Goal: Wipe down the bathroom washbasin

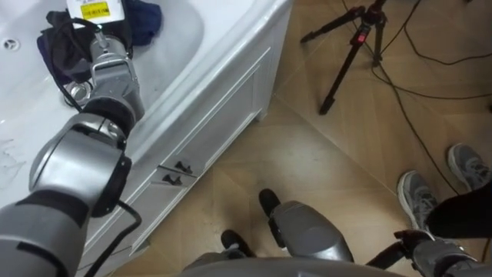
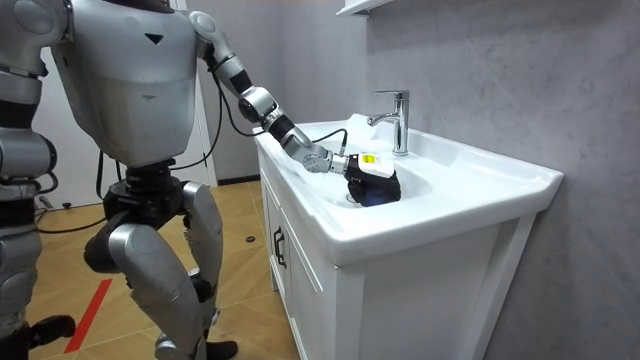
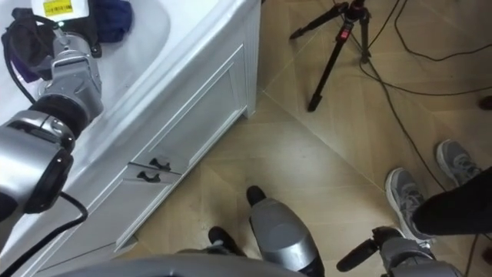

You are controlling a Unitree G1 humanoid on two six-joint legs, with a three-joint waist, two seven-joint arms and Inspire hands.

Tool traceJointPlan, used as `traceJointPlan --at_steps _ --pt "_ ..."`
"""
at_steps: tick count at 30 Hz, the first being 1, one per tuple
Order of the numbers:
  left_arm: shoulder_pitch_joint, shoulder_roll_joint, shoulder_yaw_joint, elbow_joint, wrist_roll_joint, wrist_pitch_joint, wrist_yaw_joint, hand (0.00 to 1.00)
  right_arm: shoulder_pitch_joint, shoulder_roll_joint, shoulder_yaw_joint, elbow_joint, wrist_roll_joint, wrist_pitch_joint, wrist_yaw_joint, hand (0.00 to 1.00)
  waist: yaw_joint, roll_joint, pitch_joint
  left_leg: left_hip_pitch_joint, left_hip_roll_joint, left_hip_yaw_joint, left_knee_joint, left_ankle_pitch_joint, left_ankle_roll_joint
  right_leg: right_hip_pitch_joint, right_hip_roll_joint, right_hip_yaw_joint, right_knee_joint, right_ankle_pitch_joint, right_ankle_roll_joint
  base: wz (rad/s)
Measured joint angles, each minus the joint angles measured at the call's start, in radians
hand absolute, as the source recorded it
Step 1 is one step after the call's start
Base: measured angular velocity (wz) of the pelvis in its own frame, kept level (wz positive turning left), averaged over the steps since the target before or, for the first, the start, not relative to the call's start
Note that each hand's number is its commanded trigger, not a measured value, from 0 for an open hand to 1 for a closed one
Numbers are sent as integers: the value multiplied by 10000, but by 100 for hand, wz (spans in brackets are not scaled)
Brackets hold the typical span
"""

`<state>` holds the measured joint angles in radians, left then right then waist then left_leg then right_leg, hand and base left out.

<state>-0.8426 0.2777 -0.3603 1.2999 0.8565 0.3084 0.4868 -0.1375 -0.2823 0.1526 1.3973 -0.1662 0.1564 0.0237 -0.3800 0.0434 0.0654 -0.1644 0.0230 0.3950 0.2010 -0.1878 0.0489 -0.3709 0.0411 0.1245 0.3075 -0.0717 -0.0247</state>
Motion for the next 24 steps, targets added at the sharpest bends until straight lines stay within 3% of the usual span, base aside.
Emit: traceJointPlan --at_steps 4,8,10,18,24 --pt "-69 454 51 306 -33 -393 -437 100 23 -5 -4 -26 -25 53 -9 0 32 -10 -17 21 60 260 49 -43 -35 -53 126 260 37 35 -13 -18" --pt "-69 847 52 597 -200 -407 -783 100 36 -37 -1 -61 -33 164 12 0 50 17 -37 36 128 461 51 -54 -81 -136 192 323 127 115 -92 -19" --pt "-64 1016 97 788 -212 -423 -1131 100 127 -107 -6 -141 -39 166 15 0 269 25 -50 125 191 659 65 -95 -151 -145 305 441 180 122 -136 -25" --pt "-6 1206 215 992 -209 -472 -1856 100 227 -280 6 -382 -48 162 -22 0 558 39 -96 7 366 648 362 -98 -249 -132 370 377 186 146 -282 0" --pt "151 1217 236 1553 -199 -471 -2181 100 230 -306 19 -386 -49 147 -214 0 843 203 -234 34 411 590 410 -56 -307 -47 380 307 160 188 -345 3"
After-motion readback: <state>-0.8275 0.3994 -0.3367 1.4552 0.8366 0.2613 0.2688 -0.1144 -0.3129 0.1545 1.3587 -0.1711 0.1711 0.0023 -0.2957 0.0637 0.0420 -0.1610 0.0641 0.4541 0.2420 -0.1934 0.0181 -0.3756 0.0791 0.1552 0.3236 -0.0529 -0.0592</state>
